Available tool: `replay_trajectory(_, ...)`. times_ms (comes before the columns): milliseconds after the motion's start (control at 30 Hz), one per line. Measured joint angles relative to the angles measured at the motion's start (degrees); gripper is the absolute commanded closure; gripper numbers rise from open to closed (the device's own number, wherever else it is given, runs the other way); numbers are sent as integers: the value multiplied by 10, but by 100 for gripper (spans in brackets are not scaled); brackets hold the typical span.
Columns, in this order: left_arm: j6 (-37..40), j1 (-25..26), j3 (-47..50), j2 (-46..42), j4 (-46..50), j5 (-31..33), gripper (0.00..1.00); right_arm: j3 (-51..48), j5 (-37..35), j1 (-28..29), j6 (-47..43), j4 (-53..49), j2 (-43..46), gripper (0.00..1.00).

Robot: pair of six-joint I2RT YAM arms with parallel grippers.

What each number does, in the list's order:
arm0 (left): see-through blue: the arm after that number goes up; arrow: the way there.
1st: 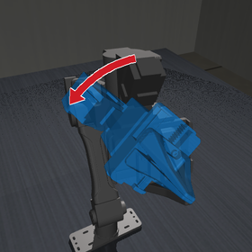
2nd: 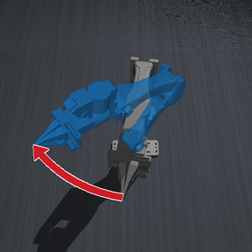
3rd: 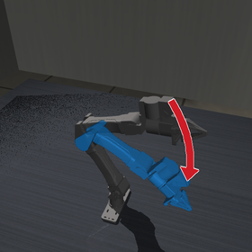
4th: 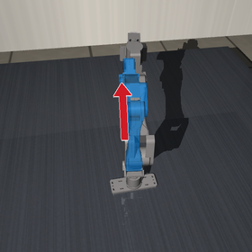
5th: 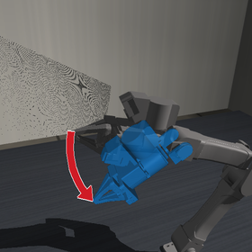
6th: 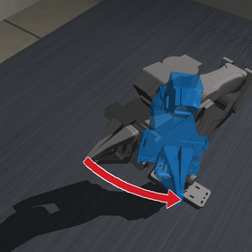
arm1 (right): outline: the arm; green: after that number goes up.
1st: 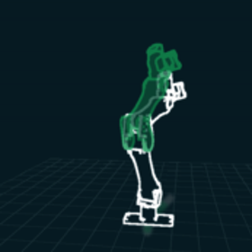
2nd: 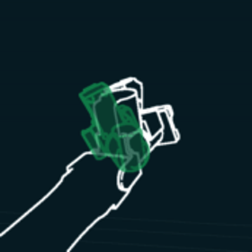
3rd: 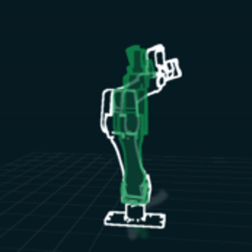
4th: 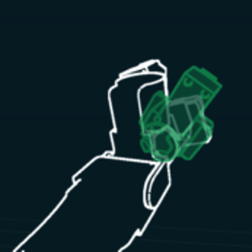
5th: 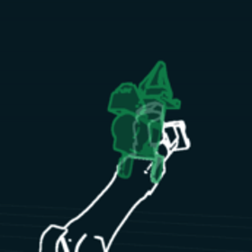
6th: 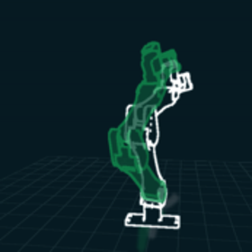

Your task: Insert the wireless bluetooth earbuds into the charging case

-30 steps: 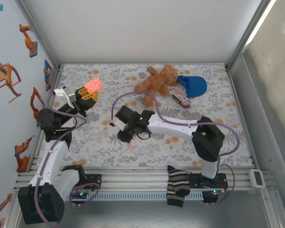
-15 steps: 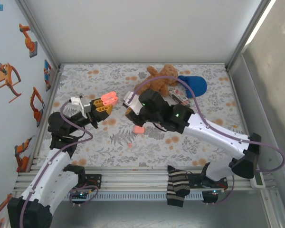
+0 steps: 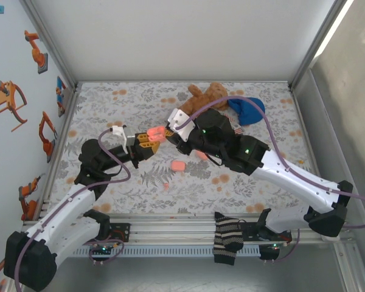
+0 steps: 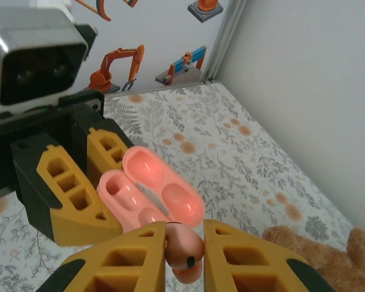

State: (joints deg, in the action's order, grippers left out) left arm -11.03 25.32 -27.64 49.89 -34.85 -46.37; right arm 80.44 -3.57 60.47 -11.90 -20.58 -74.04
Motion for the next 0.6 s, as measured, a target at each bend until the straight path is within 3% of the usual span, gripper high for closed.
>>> replay_trajectory(600, 20, 18, -8, 19, 0, 10, 100, -6, 26, 5, -30, 45, -32, 81)
